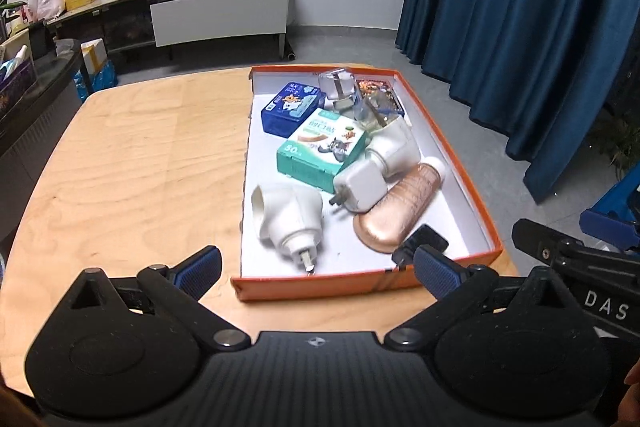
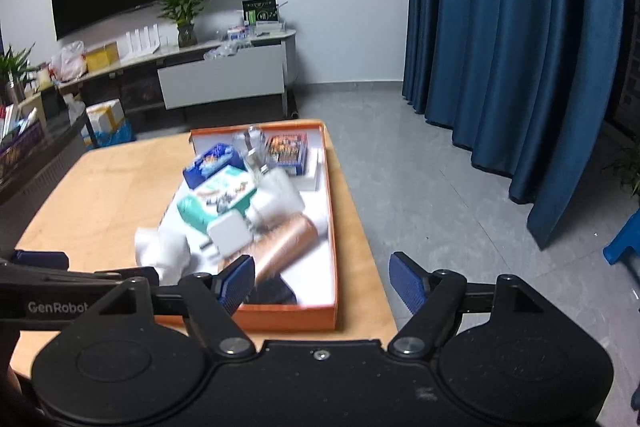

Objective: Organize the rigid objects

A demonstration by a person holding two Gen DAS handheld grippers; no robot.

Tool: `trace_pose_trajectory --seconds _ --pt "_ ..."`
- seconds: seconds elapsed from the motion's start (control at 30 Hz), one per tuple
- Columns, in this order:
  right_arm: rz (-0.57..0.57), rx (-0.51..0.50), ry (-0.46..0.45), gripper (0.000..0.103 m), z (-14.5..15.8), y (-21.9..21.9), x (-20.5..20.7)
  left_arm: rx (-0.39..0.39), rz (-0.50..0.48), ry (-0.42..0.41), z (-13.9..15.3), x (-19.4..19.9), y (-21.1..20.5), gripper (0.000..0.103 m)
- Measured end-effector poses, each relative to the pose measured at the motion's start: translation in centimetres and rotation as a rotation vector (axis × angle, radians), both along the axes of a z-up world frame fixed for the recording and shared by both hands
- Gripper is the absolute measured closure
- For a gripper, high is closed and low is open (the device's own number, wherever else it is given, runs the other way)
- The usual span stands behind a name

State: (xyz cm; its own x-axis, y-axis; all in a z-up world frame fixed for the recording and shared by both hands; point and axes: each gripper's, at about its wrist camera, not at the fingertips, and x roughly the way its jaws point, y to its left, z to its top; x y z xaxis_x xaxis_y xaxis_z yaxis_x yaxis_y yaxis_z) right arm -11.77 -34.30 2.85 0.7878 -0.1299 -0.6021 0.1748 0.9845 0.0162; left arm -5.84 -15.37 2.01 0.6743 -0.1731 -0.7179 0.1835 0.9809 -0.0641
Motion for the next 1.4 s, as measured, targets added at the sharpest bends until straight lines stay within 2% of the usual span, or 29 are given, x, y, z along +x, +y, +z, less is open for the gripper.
trace_pose_trajectory --seconds 0.4,0.83,1.4 --pt "0.005 0.007 0.037 0.014 -1.1 0.5 -0.7 -0.004 0.033 0.007 -0.2 -1.0 0.2 0.000" --pt "-0.001 0.008 0.082 0.014 -2.4 0.4 -0.1 0.001 0.029 0.050 -1.6 -0.3 -0.1 0.000" --pt "-0.005 0.008 0.112 0.014 -3.1 0.4 0.4 0.030 0.026 0.057 -2.0 -0.1 -0.3 0.000"
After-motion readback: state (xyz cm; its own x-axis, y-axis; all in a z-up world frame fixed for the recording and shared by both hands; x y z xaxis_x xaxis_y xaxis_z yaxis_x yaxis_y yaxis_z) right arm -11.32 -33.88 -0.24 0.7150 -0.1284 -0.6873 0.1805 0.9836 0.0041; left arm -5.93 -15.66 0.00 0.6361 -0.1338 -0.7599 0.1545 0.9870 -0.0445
